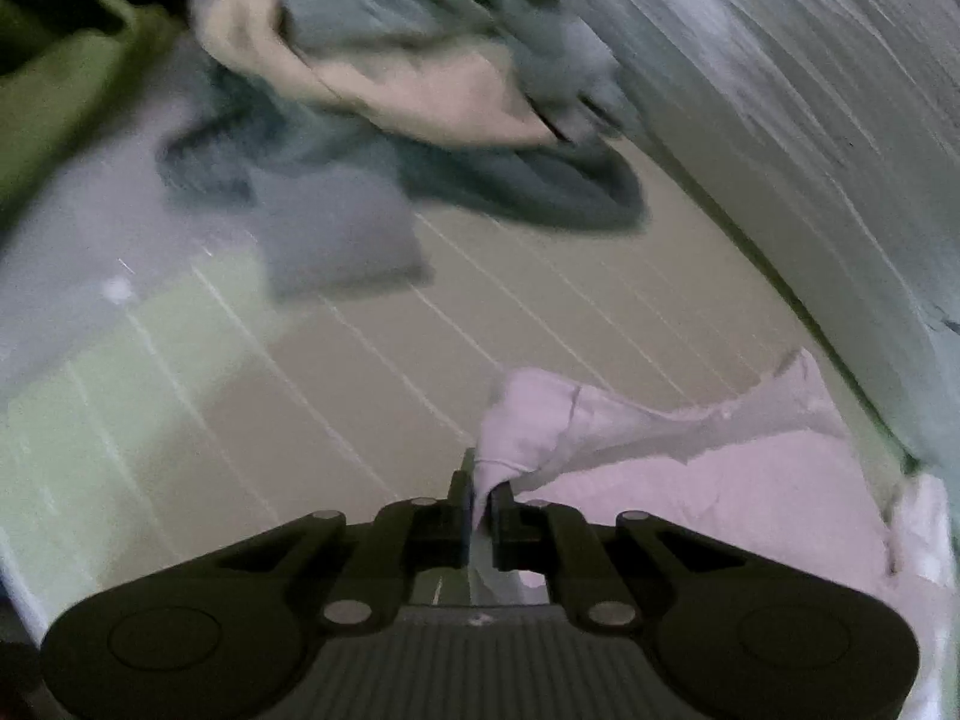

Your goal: Fold clothes

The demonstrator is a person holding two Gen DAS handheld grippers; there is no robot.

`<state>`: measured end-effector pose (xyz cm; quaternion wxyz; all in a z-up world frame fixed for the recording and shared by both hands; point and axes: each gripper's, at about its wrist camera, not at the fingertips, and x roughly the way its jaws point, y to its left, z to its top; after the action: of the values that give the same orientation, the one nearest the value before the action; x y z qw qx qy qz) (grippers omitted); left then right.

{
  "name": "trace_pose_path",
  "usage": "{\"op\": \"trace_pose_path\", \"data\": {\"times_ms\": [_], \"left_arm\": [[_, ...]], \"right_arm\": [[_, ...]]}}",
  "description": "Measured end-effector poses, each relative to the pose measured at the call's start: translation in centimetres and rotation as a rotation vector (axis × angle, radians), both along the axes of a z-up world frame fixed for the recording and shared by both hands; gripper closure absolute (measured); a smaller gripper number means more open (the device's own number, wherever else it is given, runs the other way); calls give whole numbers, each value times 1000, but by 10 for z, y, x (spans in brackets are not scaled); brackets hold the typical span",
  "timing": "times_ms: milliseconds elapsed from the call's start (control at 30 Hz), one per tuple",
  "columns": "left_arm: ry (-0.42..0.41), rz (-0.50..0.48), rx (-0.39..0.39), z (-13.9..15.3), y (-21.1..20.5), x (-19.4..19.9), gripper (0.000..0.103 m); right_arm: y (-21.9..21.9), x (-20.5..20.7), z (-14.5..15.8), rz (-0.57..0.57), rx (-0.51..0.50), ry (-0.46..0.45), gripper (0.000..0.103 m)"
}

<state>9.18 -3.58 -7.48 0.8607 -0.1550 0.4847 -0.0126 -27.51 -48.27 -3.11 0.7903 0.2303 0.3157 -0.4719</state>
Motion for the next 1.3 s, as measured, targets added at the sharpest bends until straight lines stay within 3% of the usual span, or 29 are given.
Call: {"op": "trace_pose_path", "data": {"times_ms": [167, 300, 400, 500, 600, 700, 800, 867, 900, 1000, 1100, 1200, 1300], "left_arm": [[11, 84, 102, 0, 39, -2, 94], [14, 61, 155, 4, 39, -18, 86], [5, 52, 169, 11, 30, -34, 68], [-20, 35, 168, 19, 12, -53, 54], [-44, -3, 186, 28, -14, -69, 48], [-57, -48, 196, 32, -40, -88, 46], [-63, -88, 203, 35, -67, -107, 44], [-55, -109, 204, 33, -85, -117, 44], [-52, -118, 208, 32, -94, -122, 44], [-43, -141, 211, 28, -123, -137, 44], [-37, -162, 210, 23, -151, -150, 44], [-22, -178, 210, 17, -176, -162, 40], [-3, -190, 216, 14, -196, -175, 38]], "right_arm": [[15, 6, 6, 82, -25, -39, 16], [21, 12, 19, 142, -105, -51, 16], [14, 16, 28, 148, -167, -42, 15], [-4, 25, 21, 131, -187, 46, 14], [-26, 30, -2, 107, -150, 176, 18], [-44, 27, -25, 133, -97, 273, 31], [-53, 20, -35, 206, -68, 284, 48], [-63, 15, -38, 253, -65, 301, 93], [-67, 10, -38, 267, -75, 307, 98], [-80, -14, -26, 277, -118, 267, 99], [-106, -48, -8, 208, -200, 232, 99], [-145, -76, -11, 129, -200, 255, 96], [-181, -98, -26, 76, -145, 317, 86]]}}
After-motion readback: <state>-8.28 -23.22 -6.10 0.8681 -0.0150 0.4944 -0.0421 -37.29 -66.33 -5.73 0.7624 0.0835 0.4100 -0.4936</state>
